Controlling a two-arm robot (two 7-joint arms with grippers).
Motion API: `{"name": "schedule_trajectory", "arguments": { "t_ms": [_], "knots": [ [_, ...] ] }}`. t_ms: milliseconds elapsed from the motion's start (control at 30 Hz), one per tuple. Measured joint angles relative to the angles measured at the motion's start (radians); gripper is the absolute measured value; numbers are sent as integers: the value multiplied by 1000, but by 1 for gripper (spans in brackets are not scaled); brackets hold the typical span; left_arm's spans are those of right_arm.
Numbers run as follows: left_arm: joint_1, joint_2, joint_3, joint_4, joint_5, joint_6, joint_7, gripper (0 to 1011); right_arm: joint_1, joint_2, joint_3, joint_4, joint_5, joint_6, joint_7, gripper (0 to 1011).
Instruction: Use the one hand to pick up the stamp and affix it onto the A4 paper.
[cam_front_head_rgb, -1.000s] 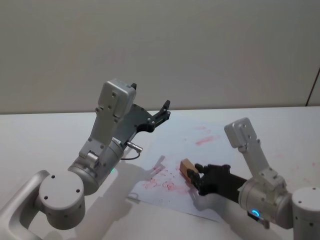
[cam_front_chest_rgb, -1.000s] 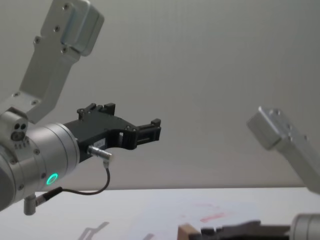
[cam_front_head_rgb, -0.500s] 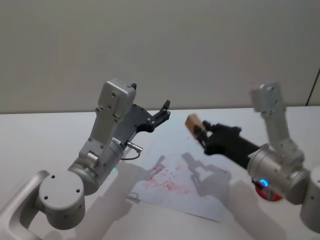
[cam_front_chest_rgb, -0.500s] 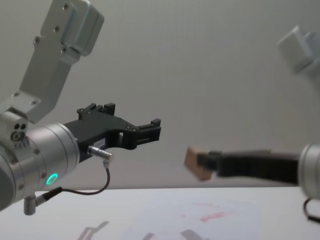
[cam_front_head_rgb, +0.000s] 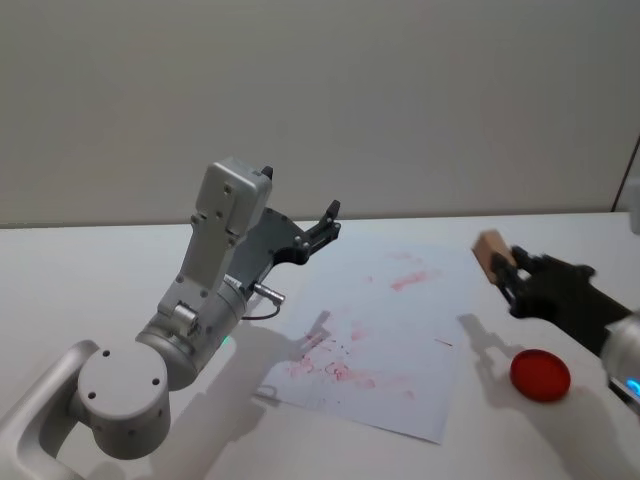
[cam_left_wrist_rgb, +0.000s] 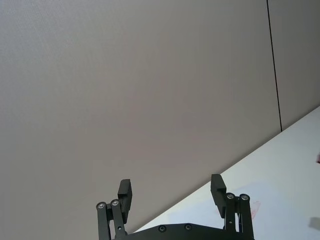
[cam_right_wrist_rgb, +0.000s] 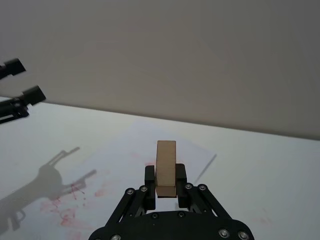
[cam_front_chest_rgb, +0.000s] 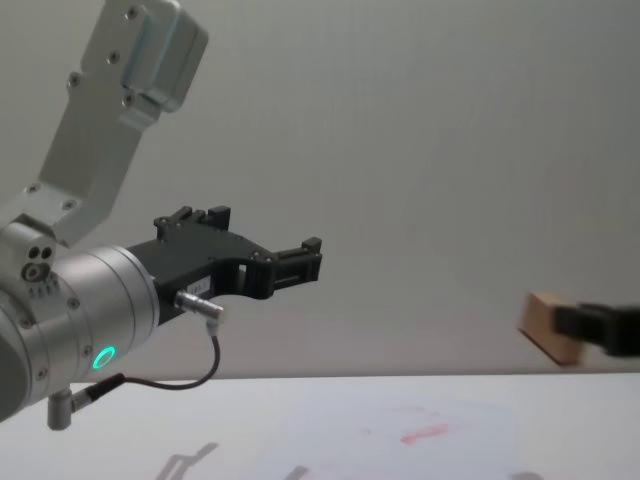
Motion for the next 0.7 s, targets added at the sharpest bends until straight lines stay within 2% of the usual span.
{"name": "schedule_trajectory", "arguments": {
  "t_ms": [233,467,700],
  "knots": [
    [0,0,0,0,0,0,0,1001,-106,87,49,-60,50,18,-37,223],
    [0,0,0,0,0,0,0,1001,-159,137,75,-84,69,33,-43,223],
    [0,0,0,0,0,0,0,1001,-187,170,88,-89,71,47,-38,223]
  ]
}}
